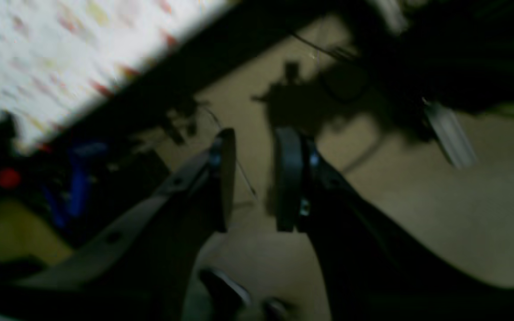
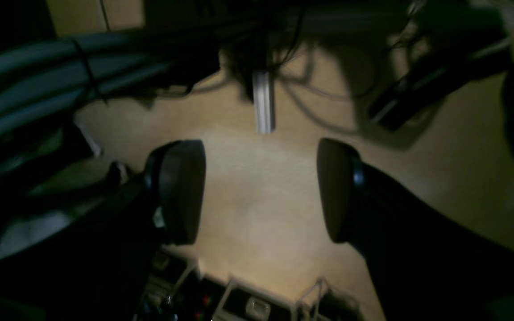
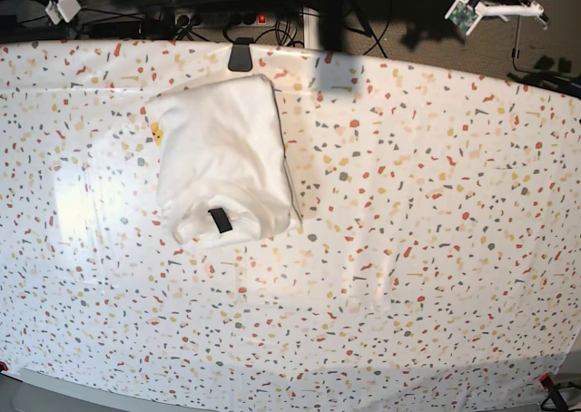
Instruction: Fold the T-shirt properly
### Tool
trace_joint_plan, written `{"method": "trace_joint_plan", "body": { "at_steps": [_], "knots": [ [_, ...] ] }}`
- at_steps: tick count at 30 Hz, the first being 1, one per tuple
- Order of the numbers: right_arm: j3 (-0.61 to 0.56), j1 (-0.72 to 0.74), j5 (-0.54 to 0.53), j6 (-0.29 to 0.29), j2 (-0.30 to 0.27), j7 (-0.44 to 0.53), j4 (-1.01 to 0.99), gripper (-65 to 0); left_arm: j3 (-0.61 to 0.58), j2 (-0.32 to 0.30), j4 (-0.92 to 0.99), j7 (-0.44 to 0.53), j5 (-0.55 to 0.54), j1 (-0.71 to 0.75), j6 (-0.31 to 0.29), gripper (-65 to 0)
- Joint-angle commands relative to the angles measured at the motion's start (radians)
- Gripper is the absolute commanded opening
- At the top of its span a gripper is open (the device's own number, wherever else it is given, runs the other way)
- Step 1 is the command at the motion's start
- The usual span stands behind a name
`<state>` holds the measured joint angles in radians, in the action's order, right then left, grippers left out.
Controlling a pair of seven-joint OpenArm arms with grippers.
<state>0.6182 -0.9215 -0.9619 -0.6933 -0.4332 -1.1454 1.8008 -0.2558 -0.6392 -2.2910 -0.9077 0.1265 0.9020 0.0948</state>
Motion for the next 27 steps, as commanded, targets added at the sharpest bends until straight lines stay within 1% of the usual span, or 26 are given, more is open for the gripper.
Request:
{"method": "trace_joint_plan", "body": {
  "at_steps": [1,3,5,7,10,13,15,17,18,20,21,24,27],
  "knots": [
    [0.010,-0.013,0.011,-0.005,0.005,0.001,0.011,-25.8,0.002,0.005,-0.011,0.021,0.004,0.036,0.003,-50.6],
    [0.010,-0.012,0.050,-0.005,0.036,0.011,0.003,-25.8,0.002,0.029,0.008,0.073,0.004,0.089,0.003,-50.6],
    [0.006,-0.012,0.073,-0.005,0.055,0.042,-0.020,-25.8,0.002,0.057,0.083,0.194,0.004,0.119,0.001,-50.6],
    [-0.018,-0.009,0.088,-0.005,0.056,0.097,-0.068,-25.9,0.002,0.087,0.234,0.291,0.004,0.103,-0.022,-50.6],
    [-0.112,0.032,0.187,-0.005,0.045,0.160,-0.182,-25.9,-0.001,0.143,0.557,0.393,0.004,0.015,-0.086,-50.6],
    [-0.272,0.136,0.280,-0.005,0.011,0.224,-0.368,-25.9,-0.001,0.228,0.915,0.506,0.004,-0.116,-0.142,-50.6],
    [-0.408,0.237,0.333,-0.005,-0.018,0.258,-0.509,-25.9,-0.001,0.280,1.146,0.598,0.004,-0.215,-0.187,-50.6],
    [-0.543,0.349,0.368,-0.005,-0.030,0.293,-0.647,-25.9,-0.001,0.323,1.354,0.689,0.004,-0.312,-0.226,-50.6],
    [-0.604,0.404,0.384,-0.005,-0.029,0.317,-0.714,-25.9,-0.001,0.341,1.448,0.739,0.004,-0.356,-0.235,-50.6],
    [-0.712,0.505,0.380,-0.005,-0.023,0.378,-0.843,-25.9,-0.001,0.373,1.623,0.847,0.003,-0.435,-0.237,-50.7],
    [-0.757,0.551,0.377,-0.005,-0.016,0.399,-0.901,-25.9,-0.001,0.389,1.703,0.882,-0.002,-0.472,-0.237,-50.7],
    [-0.838,0.663,0.380,-0.005,0.018,0.406,-1.043,-25.9,-0.001,0.429,1.877,0.893,-0.034,-0.557,-0.237,-50.7],
    [-0.870,0.725,0.387,-0.005,0.050,0.409,-1.112,-25.9,-0.001,0.441,1.917,0.898,-0.033,-0.582,-0.236,-50.7]
  ]
}}
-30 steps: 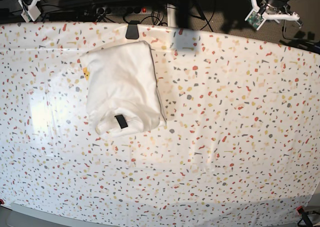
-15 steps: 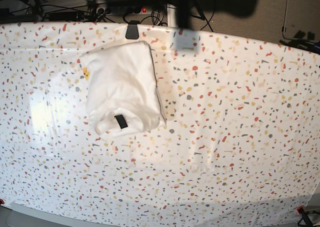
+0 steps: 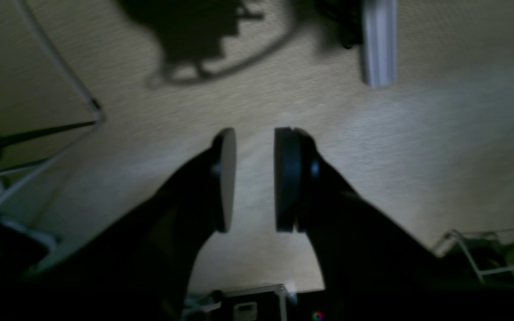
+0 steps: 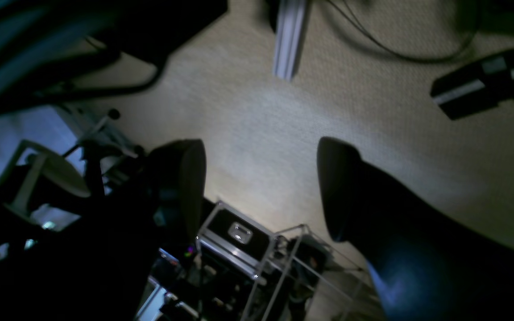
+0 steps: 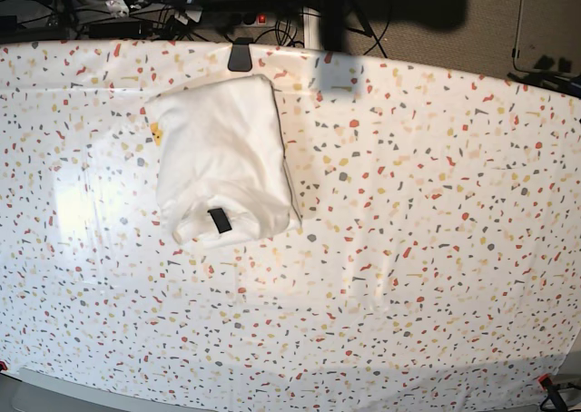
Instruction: Fold the T-shirt properly
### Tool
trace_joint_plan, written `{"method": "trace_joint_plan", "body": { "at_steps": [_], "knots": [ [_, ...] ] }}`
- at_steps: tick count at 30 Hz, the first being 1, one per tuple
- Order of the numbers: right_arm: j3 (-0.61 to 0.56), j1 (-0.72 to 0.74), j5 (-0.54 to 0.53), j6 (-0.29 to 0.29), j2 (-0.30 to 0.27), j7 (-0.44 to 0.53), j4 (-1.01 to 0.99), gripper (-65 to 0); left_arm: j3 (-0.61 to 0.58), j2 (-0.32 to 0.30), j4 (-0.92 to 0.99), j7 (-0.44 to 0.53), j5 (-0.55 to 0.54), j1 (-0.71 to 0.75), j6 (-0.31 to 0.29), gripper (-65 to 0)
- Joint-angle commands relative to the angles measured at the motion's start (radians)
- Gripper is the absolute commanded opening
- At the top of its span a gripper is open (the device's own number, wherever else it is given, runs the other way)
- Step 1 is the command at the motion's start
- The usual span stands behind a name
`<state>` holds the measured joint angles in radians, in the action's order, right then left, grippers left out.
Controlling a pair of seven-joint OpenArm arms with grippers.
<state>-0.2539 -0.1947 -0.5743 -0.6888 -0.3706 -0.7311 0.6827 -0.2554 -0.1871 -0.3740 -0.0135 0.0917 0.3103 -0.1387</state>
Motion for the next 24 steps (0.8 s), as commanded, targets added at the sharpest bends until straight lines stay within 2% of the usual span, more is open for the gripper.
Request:
{"method": "trace_joint_plan", "body": {
  "at_steps": [1,4,6,9,11,18,24],
  "knots": [
    [0.002,0.011,-0.001,-0.009,-0.003,-0.005,0.001,-25.9,-0.001,-0.011,-0.006,0.012,0.001,0.008,-0.002,-50.6],
    [0.002,0.028,0.002,-0.009,0.013,0.029,0.000,-25.9,0.000,-0.008,-0.029,0.024,-0.042,0.008,-0.001,-50.6],
    [0.002,0.029,0.055,-0.002,0.021,0.068,0.000,-25.9,0.000,-0.007,-0.047,0.032,-0.106,0.008,-0.001,-50.7],
    [0.002,0.025,0.147,0.080,0.033,0.154,-0.004,-25.9,0.000,-0.007,-0.054,0.050,-0.130,0.008,-0.001,-50.7],
    [0.002,0.026,0.160,0.125,0.036,0.208,-0.021,-25.9,0.000,-0.006,-0.054,0.072,-0.130,0.008,-0.001,-50.7],
    [0.002,0.026,0.208,0.226,0.051,0.420,-0.123,-25.9,0.000,-0.007,-0.053,0.084,-0.130,0.002,-0.001,-50.7],
    [0.006,0.027,0.209,0.230,0.087,0.443,-0.163,-25.9,0.000,-0.007,-0.053,0.090,-0.130,0.000,-0.001,-50.7]
  ]
}}
